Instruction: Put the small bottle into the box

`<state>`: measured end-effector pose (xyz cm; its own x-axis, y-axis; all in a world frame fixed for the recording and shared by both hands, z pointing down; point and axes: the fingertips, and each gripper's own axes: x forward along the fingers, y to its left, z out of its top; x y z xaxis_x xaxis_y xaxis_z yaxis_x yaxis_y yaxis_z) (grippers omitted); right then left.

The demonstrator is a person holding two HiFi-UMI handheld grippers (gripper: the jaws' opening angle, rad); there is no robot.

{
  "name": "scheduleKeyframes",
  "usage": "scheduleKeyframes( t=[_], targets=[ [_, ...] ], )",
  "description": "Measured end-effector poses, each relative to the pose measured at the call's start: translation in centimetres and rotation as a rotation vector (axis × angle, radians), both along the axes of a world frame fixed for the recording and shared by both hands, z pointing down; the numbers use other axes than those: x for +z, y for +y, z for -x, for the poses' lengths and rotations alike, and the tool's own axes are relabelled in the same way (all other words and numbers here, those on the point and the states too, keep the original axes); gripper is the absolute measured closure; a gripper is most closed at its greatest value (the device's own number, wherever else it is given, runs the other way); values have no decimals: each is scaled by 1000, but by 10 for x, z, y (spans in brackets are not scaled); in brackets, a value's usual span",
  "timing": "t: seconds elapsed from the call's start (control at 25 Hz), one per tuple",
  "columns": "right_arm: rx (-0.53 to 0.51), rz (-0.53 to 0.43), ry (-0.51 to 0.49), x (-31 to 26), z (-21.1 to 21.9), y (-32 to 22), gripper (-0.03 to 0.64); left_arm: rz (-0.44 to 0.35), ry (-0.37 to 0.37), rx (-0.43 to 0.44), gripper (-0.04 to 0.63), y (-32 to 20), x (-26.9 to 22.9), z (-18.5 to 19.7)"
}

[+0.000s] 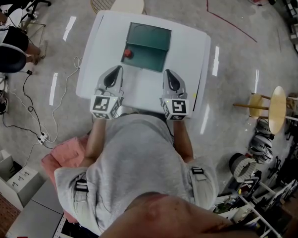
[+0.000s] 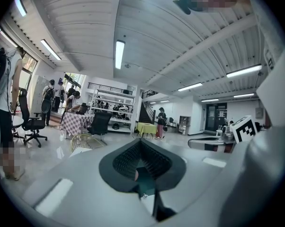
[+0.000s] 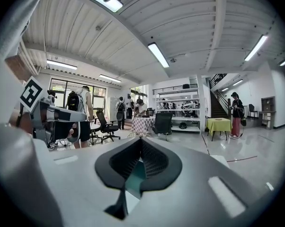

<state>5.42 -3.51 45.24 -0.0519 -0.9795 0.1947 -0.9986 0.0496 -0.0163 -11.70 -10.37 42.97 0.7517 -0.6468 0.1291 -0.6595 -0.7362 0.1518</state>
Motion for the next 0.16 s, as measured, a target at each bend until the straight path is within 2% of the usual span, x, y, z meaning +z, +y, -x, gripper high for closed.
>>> scheduleKeyframes(
  t=[0.16],
  targets=[
    [-2,-2,2,0,2,-2,614,0,0,1,583,-1,2,2]
  ],
)
